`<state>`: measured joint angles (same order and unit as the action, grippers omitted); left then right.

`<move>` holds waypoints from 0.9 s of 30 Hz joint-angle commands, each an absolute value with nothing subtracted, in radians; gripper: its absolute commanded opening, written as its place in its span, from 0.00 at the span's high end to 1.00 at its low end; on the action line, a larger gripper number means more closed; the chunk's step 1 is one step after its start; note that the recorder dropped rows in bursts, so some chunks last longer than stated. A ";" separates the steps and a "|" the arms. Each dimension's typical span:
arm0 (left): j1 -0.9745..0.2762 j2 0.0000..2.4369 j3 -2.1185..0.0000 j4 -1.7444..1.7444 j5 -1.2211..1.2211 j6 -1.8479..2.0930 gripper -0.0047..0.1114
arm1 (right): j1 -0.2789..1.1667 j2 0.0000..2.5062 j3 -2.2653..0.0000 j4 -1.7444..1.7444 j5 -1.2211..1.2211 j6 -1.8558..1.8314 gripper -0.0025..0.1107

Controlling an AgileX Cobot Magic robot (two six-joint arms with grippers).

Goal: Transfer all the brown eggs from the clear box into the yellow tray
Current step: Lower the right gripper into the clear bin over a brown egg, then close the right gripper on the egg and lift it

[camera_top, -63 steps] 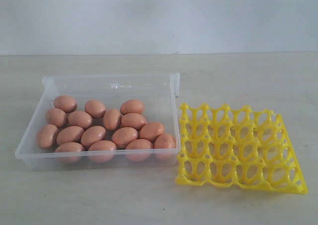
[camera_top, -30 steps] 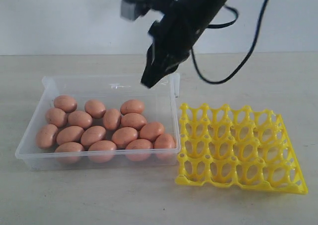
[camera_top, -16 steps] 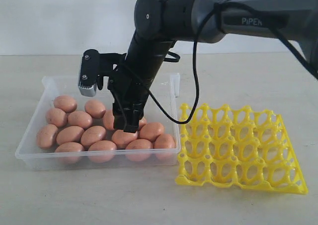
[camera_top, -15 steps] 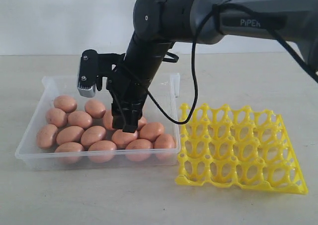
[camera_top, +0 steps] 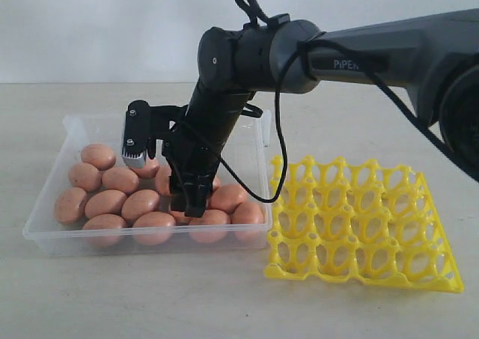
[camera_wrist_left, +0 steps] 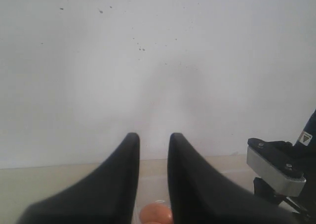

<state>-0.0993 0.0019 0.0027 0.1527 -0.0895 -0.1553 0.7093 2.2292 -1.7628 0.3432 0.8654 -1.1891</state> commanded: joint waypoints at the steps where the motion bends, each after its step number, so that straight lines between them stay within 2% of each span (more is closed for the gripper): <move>1: -0.103 0.000 0.000 0.147 -0.104 -0.165 0.77 | 0.709 2.254 -1.766 0.331 0.872 -1.171 0.50; 8: -0.103 0.000 0.000 0.147 -0.104 -0.165 0.77 | 0.708 2.299 -1.766 0.275 0.801 -1.092 0.50; 9: -0.103 0.000 0.000 0.147 -0.104 -0.165 0.77 | 0.708 2.302 -1.766 0.275 0.785 -1.044 0.54; 10: -0.103 0.000 0.000 0.147 -0.104 -0.165 0.77 | 0.708 2.302 -1.766 0.275 0.783 -1.023 0.58; 11: -0.103 0.000 0.000 0.147 -0.104 -0.165 0.77 | 0.708 2.302 -1.766 0.275 0.783 -0.958 0.75; 12: -0.103 0.000 0.000 0.147 -0.104 -0.165 0.77 | 0.708 2.302 -1.768 0.273 0.785 -0.927 0.83; 13: -0.103 0.000 0.000 0.147 -0.104 -0.165 0.77 | 0.708 2.295 -1.768 0.276 0.785 -0.868 0.98; 23: -0.103 0.000 0.000 0.147 -0.102 -0.165 0.77 | 0.708 2.061 -1.768 0.283 0.863 -0.593 0.98; 25: -0.103 0.000 0.000 0.147 -0.102 -0.165 0.77 | 0.708 1.997 -1.704 0.319 0.768 -0.486 0.98; 27: -0.103 0.000 0.000 0.147 -0.102 -0.165 0.77 | 0.708 1.881 -1.492 0.454 0.481 -0.450 0.98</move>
<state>-0.0993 0.0019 0.0027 0.1527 -0.0895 -0.1553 0.7093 1.9764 -1.6342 0.3584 0.6951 -0.4928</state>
